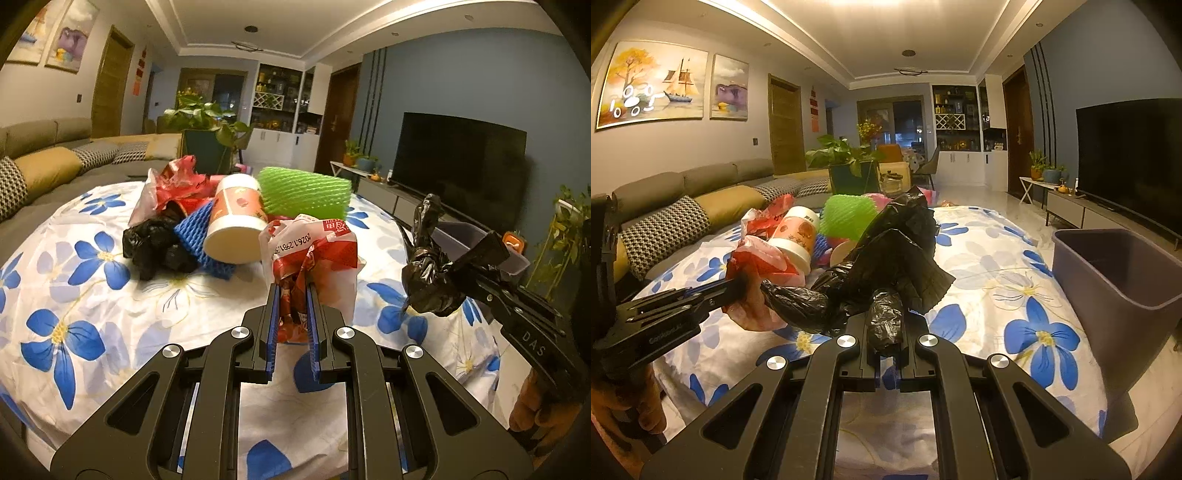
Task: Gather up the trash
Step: 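Lift the black bag with the right tool while the left tool grasps the red snack bag, then carry both bags over the grey bin and open both tools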
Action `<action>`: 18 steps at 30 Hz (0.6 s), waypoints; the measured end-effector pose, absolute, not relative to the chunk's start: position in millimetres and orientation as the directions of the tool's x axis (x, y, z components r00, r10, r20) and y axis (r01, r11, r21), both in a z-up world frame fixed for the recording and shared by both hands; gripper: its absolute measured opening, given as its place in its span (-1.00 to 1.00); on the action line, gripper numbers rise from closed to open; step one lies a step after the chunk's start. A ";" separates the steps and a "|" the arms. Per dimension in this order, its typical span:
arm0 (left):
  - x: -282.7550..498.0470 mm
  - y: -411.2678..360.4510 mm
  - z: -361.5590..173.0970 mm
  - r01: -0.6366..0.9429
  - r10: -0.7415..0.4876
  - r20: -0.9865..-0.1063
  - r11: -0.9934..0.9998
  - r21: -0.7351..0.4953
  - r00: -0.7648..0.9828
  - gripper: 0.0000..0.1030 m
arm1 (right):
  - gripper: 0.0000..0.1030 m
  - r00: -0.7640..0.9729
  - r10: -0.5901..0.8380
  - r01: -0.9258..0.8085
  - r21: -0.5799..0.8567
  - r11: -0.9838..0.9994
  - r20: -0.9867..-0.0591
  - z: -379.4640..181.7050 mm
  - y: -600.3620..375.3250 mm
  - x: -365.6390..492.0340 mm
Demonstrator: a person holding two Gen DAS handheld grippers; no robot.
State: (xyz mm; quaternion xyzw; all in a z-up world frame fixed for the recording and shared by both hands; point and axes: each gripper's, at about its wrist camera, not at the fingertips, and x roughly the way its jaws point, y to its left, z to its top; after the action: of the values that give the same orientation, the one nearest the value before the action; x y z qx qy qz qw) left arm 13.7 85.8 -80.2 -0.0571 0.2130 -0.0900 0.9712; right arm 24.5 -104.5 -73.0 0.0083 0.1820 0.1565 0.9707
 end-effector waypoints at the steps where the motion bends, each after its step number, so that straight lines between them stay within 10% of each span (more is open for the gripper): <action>1: 14.1 85.2 -78.7 0.151 -0.198 -0.400 0.978 -0.147 0.895 -0.74 | -0.89 0.887 0.304 -0.297 0.074 0.952 -0.348 -72.1 -106.9 23.8; 18: 48.9 -0.8 -13.4 0.339 -0.348 -0.281 0.937 -0.080 0.895 -0.74 | -0.89 0.982 0.018 -0.009 0.047 0.999 -0.187 -23.1 -191.7 16.4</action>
State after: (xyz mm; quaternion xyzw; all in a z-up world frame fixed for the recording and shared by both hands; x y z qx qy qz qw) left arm 48.9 -0.8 -13.4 -0.0146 0.1468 -0.1764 0.9732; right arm 16.4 -191.7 -23.1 0.0232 0.0940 0.0069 0.9953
